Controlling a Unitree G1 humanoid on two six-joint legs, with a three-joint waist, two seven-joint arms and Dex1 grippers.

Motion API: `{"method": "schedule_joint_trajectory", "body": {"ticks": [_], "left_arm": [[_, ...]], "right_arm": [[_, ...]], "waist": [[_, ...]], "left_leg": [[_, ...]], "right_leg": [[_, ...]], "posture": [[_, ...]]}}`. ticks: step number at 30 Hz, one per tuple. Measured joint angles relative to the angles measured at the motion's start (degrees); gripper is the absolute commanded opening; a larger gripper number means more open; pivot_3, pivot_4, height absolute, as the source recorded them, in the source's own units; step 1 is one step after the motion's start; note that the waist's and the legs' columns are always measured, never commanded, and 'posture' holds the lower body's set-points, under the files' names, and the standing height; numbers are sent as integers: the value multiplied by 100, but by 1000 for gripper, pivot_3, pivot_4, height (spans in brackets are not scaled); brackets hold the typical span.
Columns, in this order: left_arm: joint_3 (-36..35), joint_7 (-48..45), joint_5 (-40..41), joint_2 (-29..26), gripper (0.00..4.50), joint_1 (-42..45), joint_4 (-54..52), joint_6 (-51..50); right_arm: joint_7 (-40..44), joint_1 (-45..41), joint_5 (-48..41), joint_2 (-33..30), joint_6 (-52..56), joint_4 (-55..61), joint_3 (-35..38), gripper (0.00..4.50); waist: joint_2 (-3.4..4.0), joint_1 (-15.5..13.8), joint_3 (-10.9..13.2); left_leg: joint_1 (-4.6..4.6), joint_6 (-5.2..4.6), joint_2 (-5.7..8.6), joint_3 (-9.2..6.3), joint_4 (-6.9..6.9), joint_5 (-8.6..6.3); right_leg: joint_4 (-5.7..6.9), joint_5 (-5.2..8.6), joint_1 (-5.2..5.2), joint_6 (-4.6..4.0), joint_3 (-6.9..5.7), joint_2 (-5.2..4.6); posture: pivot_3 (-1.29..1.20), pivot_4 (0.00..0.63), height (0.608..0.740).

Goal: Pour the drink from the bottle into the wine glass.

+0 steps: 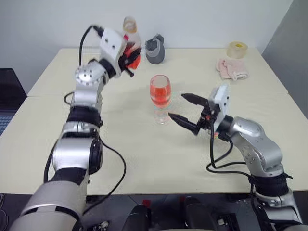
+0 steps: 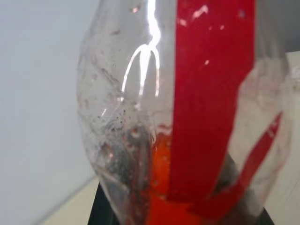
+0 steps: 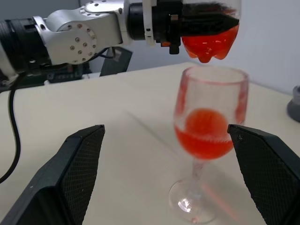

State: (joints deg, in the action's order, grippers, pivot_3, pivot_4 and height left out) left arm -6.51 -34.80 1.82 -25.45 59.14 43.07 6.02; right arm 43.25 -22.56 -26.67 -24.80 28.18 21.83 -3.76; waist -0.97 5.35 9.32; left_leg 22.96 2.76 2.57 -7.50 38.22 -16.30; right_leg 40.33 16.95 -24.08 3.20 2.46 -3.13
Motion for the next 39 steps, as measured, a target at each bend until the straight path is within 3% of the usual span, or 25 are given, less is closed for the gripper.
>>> {"method": "schedule_joint_trajectory", "body": {"ticks": [6,12,20,32,39], "left_arm": [[-672,882,420,-22,917,-1516,-1701,-1221],[-1022,1238,769,13,917,-2442,-2420,-1702],[-1196,1280,1211,276,917,-2803,-2254,-1323],[-1073,1427,1050,330,917,-2925,-1273,-647],[-1012,1343,1032,294,3039,-2901,-982,-306]], "right_arm": [[294,396,81,-132,-293,86,-237,4500],[371,573,74,-93,-530,101,-365,4500],[547,810,319,-90,-1072,-213,-556,4500],[527,755,401,-6,-1163,-353,-557,4500],[511,619,473,8,-1159,-390,-556,4500]], "waist": [[-4,-26,-3],[-21,-100,-13],[-22,-233,-14],[-23,-227,-15],[-22,-222,-15]], "left_leg": [[-2,1,-2,2,7,0],[-1,1,-2,0,17,0],[-10,2,-2,-3,24,0],[-11,2,-3,-4,21,-1],[-16,1,-3,-3,17,-1]], "right_leg": [[2,0,2,0,-1,0],[-6,0,12,0,-6,-2],[-31,-1,42,-1,-13,-3],[-31,-1,43,-1,-15,-2],[-31,-1,44,-1,-13,-2]], "posture": [[0,150,740],[0,150,740],[0,150,740],[0,150,740],[0,150,740]]}}
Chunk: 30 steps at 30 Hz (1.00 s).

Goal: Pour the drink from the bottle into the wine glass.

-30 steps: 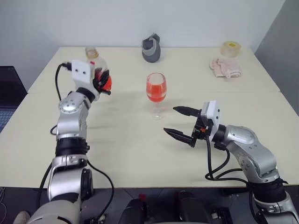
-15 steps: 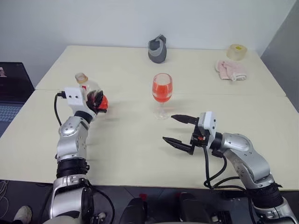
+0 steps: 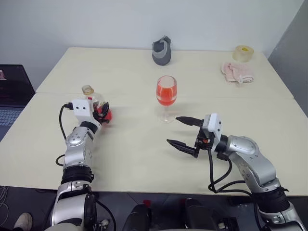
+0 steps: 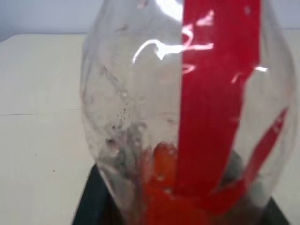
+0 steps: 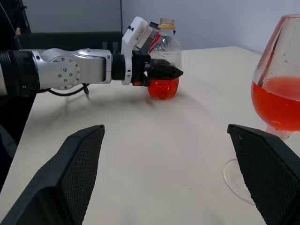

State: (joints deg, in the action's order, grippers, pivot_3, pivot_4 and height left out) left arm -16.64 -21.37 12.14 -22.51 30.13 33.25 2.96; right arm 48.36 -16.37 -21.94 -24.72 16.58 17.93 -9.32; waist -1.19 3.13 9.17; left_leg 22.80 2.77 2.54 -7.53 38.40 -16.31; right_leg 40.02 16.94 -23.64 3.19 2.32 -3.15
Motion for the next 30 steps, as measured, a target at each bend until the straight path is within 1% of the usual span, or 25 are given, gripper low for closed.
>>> {"method": "schedule_joint_trajectory", "body": {"ticks": [4,5,9,12,17,24,28,30], "left_arm": [[0,-52,25,-13,4318,-1,20,-7],[0,-52,33,-14,4482,-4,5,-19],[18,-65,82,-14,4482,-208,-454,-268],[64,-84,132,-14,4482,-548,-939,-475],[62,-49,301,-18,4482,-1319,-2114,-1072],[49,183,367,-8,4482,-1659,-2879,-1505],[-3,346,556,22,4482,-2204,-3688,-2031],[-62,483,674,55,4482,-2602,-4294,-2407]], "right_arm": [[-1,-19,25,12,4,-14,1,4500],[-1,-19,30,12,5,-16,1,4500],[-3,-19,37,17,12,-17,0,4500],[-5,-18,42,17,12,-17,0,4500],[-73,5,45,17,18,-12,1,4500],[-115,83,36,9,70,127,2,4500],[-524,391,37,10,429,517,130,4500],[-1077,596,159,60,726,766,291,4500]], "waist": [[0,0,0],[0,-1,0],[0,8,0],[0,8,0],[1,-4,-1],[1,-47,-1],[1,-46,-1],[0,-49,-2]], "left_leg": [[0,0,0,0,1,0],[0,0,0,-1,1,0],[0,0,0,-1,0,0],[-2,0,-2,-2,-1,0],[-2,0,-4,-4,-5,0],[-11,-1,-3,0,-10,-1],[-14,-1,-6,1,-16,-1],[-16,-1,-7,2,-19,-1]], "right_leg": [[-1,0,2,0,0,0],[-1,0,2,0,-1,0],[-1,0,1,0,1,0],[-1,0,2,0,0,0],[-3,0,3,0,0,-1],[-10,0,15,0,1,-1],[-10,0,16,0,4,-1],[-11,0,16,-1,6,-2]], "posture": [[0,150,740],[0,150,740],[0,150,740],[0,150,740],[0,150,740],[0,150,740],[0,150,740],[0,150,740]]}}
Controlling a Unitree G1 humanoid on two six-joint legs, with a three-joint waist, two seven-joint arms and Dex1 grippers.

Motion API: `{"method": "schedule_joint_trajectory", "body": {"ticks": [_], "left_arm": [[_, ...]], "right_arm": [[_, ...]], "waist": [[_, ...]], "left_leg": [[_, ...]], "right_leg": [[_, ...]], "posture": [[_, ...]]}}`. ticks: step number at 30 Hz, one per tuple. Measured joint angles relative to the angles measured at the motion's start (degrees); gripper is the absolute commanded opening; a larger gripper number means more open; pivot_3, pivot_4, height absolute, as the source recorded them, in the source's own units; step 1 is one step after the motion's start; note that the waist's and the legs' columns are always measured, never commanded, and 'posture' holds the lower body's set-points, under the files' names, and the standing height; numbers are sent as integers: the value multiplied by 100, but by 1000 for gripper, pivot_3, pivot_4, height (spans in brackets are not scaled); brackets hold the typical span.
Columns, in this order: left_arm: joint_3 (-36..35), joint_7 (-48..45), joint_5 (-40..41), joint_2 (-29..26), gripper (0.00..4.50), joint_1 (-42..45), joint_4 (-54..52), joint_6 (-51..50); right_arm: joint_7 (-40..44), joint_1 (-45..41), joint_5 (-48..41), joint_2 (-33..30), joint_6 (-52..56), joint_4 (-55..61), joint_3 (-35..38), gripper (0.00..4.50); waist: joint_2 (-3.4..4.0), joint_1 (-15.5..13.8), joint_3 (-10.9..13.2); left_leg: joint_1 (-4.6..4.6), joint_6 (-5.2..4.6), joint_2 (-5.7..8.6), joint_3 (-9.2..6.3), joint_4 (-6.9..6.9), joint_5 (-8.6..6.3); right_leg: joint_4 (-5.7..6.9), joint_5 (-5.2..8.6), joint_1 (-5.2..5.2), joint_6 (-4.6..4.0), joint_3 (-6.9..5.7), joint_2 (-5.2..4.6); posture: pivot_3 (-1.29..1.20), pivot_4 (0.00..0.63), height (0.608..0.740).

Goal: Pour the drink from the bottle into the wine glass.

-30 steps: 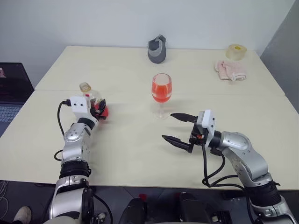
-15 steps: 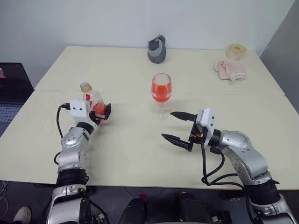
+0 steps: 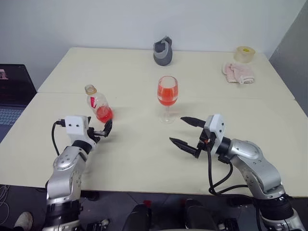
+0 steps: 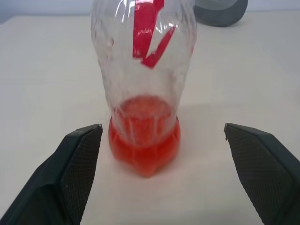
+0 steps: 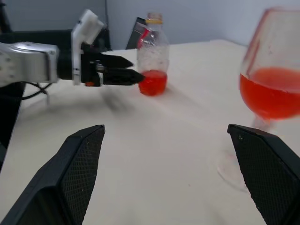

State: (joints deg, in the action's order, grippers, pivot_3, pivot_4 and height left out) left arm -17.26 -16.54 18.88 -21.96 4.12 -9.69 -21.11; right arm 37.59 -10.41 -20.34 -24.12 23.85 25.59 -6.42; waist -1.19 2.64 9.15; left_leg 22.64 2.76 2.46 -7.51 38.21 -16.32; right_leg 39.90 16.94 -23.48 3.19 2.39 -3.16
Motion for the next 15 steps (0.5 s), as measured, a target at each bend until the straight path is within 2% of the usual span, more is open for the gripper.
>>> {"method": "schedule_joint_trajectory", "body": {"ticks": [3,8,11,15], "left_arm": [[8,297,130,214,4482,-586,-961,-594],[211,730,153,514,4482,-963,-1962,-1253],[396,944,134,694,4482,-1083,-2245,-1516],[564,1164,27,795,4482,-1197,-2424,-1727]], "right_arm": [[-1091,332,400,237,558,276,319,4500],[-2362,700,848,743,1280,694,560,4500],[-2961,840,1024,1134,1652,827,725,4500],[-3328,988,1180,1331,1824,866,750,4500]], "waist": [[-1,-48,-2],[1,-87,-5],[2,-85,-7],[4,-82,-7]], "left_leg": [[-7,0,0,3,-5,0],[-19,0,1,11,-11,0],[-29,-3,-1,15,-19,-2],[-31,-5,-1,20,-19,-3]], "right_leg": [[-2,0,6,0,2,0],[-5,0,18,0,7,2],[-7,1,23,0,8,5],[-8,1,24,-1,12,7]], "posture": [[0,150,740],[0,150,740],[0,150,740],[0,150,740]]}}
